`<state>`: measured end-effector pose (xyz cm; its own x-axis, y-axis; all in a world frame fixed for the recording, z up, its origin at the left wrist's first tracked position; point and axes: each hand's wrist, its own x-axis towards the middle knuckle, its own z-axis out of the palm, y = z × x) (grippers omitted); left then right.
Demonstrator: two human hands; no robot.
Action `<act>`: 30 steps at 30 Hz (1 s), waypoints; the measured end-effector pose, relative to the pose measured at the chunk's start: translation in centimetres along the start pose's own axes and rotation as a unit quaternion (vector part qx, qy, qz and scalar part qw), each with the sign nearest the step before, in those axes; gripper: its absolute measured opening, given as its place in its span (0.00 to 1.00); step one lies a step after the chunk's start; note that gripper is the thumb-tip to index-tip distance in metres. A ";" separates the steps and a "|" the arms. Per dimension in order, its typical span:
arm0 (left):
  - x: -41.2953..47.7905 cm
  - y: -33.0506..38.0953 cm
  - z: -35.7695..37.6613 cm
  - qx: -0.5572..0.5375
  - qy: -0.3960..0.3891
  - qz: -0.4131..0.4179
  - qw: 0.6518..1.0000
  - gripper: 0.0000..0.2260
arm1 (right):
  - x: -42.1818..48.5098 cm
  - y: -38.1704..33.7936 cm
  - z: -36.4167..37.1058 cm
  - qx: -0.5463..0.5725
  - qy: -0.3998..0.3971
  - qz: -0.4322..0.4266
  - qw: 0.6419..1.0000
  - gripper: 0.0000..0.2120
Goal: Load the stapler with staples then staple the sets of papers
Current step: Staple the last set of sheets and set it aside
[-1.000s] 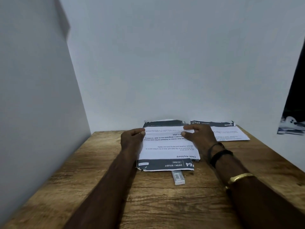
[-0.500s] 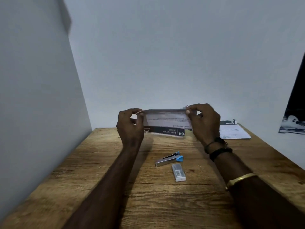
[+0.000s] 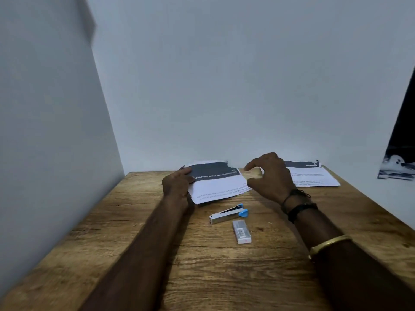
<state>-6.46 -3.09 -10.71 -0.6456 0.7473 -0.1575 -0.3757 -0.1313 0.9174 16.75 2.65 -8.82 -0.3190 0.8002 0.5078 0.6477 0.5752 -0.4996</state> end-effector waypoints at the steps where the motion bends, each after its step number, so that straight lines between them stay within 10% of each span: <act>1: 0.0 -0.2 0.1 0.018 0.001 0.013 1.000 0.16 | 0.0 -0.3 -0.3 0.028 -0.030 -0.038 0.998 0.12; 7: 0.0 -1.1 0.5 0.096 -0.015 0.042 0.994 0.16 | -0.8 -2.4 -0.2 0.017 -0.306 -0.100 0.947 0.10; 30: -0.4 -1.5 0.6 0.116 -0.022 0.066 0.991 0.17 | -1.0 -3.6 0.5 -0.044 -0.307 -0.113 0.944 0.08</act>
<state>-5.24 -2.77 -11.74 -0.6471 0.7622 -0.0181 -0.1236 -0.0815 0.9890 14.43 -0.16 -7.91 -0.7793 0.6219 0.0773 0.5620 0.7480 -0.3531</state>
